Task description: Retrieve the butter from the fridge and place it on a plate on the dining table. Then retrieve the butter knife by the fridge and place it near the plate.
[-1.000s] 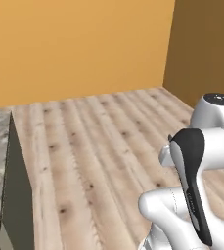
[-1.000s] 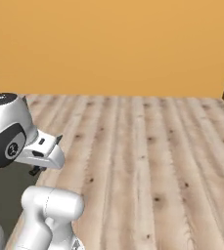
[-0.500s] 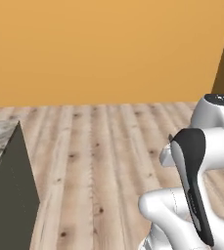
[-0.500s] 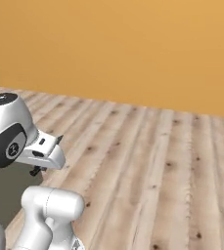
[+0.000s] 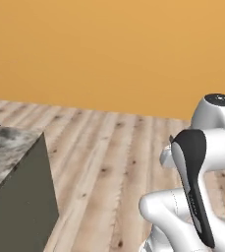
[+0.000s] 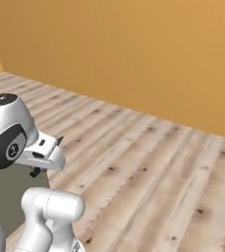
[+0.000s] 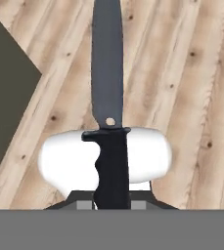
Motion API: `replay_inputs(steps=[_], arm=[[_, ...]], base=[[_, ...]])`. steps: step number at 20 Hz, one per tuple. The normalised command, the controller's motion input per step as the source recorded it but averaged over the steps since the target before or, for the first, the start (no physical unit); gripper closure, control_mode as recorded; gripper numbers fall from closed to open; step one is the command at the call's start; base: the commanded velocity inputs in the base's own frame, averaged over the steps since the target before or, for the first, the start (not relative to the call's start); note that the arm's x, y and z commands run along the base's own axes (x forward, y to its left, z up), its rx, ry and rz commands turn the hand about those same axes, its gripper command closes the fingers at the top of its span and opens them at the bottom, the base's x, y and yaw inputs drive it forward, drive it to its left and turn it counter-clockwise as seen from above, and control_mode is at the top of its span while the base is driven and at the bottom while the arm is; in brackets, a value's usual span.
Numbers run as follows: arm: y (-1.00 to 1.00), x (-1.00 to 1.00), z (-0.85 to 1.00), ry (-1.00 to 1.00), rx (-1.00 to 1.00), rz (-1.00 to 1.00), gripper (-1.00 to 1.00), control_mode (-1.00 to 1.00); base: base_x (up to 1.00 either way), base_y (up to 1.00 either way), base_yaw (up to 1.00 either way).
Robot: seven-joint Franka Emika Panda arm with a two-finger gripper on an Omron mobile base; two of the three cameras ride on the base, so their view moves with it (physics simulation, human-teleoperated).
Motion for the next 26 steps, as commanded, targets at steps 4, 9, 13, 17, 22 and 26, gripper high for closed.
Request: replay_inputs(steps=[4,9,13,17,22,26], arm=[[0.00,0.00,0.00,0.00,0.00,0.00,1.00,1.00],[0.00,0.00,0.00,0.00,0.00,0.00,1.00,1.00],[0.00,0.00,0.00,0.00,0.00,0.00,1.00,1.00],[0.00,0.00,0.00,0.00,0.00,0.00,1.00,1.00],[0.00,0.00,0.00,0.00,0.00,0.00,1.00,1.00],[0.00,0.00,0.00,0.00,0.00,0.00,1.00,1.00]], base=[[1.00,-0.75,0.50],[1.00,-0.79,0.47],[1.00,-0.84,0.52],[1.00,-0.84,0.53],[0.92,-0.65,0.70],[0.87,-0.71,0.70]])
